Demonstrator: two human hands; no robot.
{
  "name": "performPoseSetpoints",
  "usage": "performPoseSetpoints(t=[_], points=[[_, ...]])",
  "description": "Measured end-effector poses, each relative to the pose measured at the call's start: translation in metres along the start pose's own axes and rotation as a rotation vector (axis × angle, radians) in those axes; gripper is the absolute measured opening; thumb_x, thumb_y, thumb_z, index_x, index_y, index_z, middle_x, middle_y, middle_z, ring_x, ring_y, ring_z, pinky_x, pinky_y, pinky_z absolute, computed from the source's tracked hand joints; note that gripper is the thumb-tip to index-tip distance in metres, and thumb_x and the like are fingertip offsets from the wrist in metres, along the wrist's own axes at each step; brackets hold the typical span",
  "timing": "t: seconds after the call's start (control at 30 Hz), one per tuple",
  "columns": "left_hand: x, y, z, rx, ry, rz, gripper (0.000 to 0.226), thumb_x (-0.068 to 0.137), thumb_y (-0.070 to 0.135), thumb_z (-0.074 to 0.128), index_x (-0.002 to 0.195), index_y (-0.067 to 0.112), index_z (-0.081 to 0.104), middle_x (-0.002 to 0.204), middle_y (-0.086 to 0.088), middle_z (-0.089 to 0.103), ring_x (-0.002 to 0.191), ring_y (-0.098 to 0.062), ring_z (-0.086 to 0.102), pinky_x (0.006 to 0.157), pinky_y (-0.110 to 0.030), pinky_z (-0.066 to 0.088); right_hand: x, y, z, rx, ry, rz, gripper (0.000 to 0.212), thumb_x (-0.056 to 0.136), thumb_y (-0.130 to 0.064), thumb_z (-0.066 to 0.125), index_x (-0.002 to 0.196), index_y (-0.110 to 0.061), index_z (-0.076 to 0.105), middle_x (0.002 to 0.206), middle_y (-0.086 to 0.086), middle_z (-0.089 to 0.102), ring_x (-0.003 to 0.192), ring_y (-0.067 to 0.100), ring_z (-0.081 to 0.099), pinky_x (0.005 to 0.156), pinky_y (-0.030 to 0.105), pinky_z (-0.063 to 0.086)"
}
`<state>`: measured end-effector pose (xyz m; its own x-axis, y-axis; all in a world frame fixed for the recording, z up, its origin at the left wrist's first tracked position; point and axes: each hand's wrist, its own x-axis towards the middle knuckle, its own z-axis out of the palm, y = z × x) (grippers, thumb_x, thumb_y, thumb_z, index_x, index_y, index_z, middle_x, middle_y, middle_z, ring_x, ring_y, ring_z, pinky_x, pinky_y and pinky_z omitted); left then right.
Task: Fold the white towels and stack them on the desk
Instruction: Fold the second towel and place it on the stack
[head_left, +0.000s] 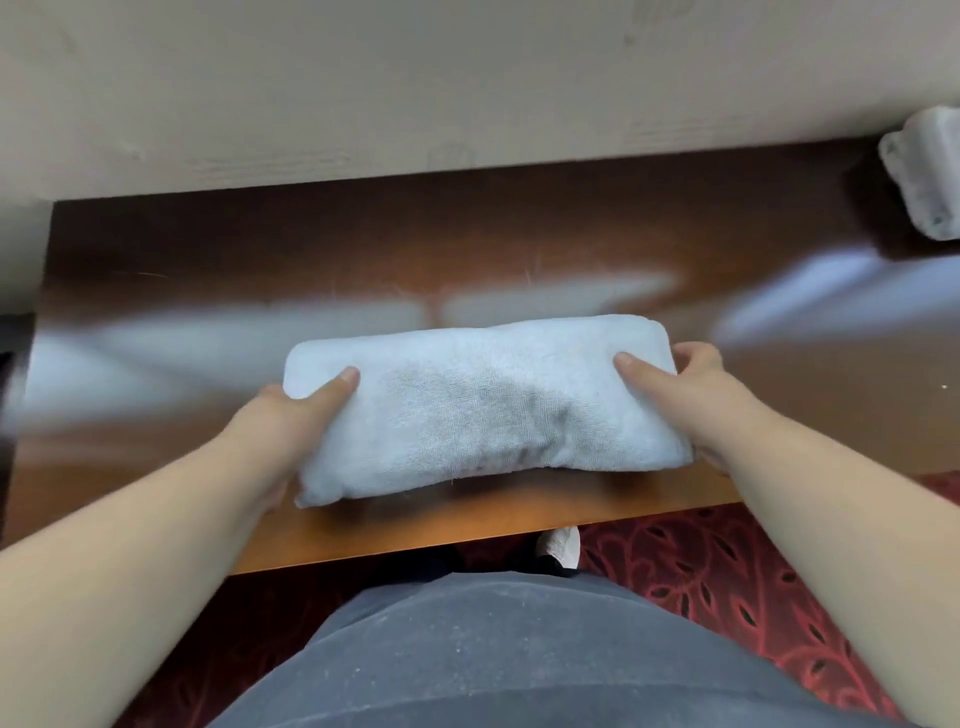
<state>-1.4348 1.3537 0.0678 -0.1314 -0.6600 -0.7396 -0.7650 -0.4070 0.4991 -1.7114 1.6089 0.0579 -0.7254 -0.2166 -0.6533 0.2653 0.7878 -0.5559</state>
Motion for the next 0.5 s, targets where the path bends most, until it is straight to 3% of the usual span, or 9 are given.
performPoseSetpoints(t=[0.1, 0.17, 0.23, 0.3, 0.4, 0.5], points=[[0.005, 0.002, -0.001, 0.025, 0.091, 0.1, 0.06, 0.073, 0.068, 0.068, 0.112, 0.024, 0.056, 0.101, -0.002, 0.067, 0.084, -0.028, 0.066, 0.061, -0.042, 0.058, 0.003, 0.004, 0.002, 0.011, 0.126, -0.191, 0.073, 0.064, -0.064, 0.079, 0.118, -0.037, 0.039, 0.107, -0.012, 0.058, 0.087, 0.003, 0.058, 0.067, 0.028, 0.048], [0.01, 0.003, -0.007, 0.195, 0.09, 0.177, 0.057, 0.076, 0.067, 0.065, 0.115, 0.025, 0.058, 0.097, 0.0, 0.068, 0.082, -0.024, 0.066, 0.063, -0.033, 0.054, 0.005, 0.003, -0.003, -0.083, 0.182, -0.324, 0.067, 0.065, -0.063, 0.076, 0.116, -0.046, 0.036, 0.103, -0.021, 0.052, 0.09, 0.002, 0.056, 0.07, 0.02, 0.04], [0.014, 0.006, -0.009, 0.291, 0.097, 0.164, 0.056, 0.082, 0.065, 0.063, 0.12, 0.024, 0.057, 0.099, -0.001, 0.067, 0.084, -0.026, 0.065, 0.068, -0.034, 0.051, 0.009, 0.0, -0.002, -0.112, 0.169, -0.341, 0.067, 0.072, -0.057, 0.077, 0.125, -0.047, 0.036, 0.108, -0.018, 0.053, 0.098, 0.013, 0.058, 0.074, 0.022, 0.042], [0.014, 0.012, -0.009, 0.213, 0.016, 0.098, 0.057, 0.086, 0.061, 0.063, 0.125, 0.021, 0.054, 0.107, -0.007, 0.068, 0.093, -0.032, 0.066, 0.081, -0.043, 0.054, 0.009, -0.004, -0.002, -0.075, 0.109, -0.205, 0.075, 0.076, -0.053, 0.079, 0.136, -0.037, 0.036, 0.119, -0.006, 0.057, 0.103, 0.021, 0.061, 0.078, 0.032, 0.05], [0.007, 0.014, -0.022, -0.21, -0.264, 0.009, 0.058, 0.083, 0.05, 0.068, 0.132, 0.023, 0.054, 0.118, -0.006, 0.071, 0.102, -0.029, 0.07, 0.086, -0.045, 0.055, 0.006, -0.012, -0.015, 0.202, -0.01, 0.045, 0.088, 0.072, -0.052, 0.085, 0.141, -0.018, 0.043, 0.123, 0.008, 0.063, 0.098, 0.028, 0.069, 0.07, 0.038, 0.057], [-0.004, 0.004, -0.029, -0.326, -0.478, -0.04, 0.055, 0.079, 0.043, 0.066, 0.129, 0.021, 0.059, 0.116, -0.001, 0.073, 0.101, -0.018, 0.072, 0.075, -0.035, 0.057, -0.008, -0.014, -0.026, 0.232, -0.309, 0.272, 0.085, 0.049, -0.068, 0.081, 0.114, -0.015, 0.066, 0.093, 0.006, 0.076, 0.074, 0.021, 0.074, 0.061, 0.033, 0.057]])
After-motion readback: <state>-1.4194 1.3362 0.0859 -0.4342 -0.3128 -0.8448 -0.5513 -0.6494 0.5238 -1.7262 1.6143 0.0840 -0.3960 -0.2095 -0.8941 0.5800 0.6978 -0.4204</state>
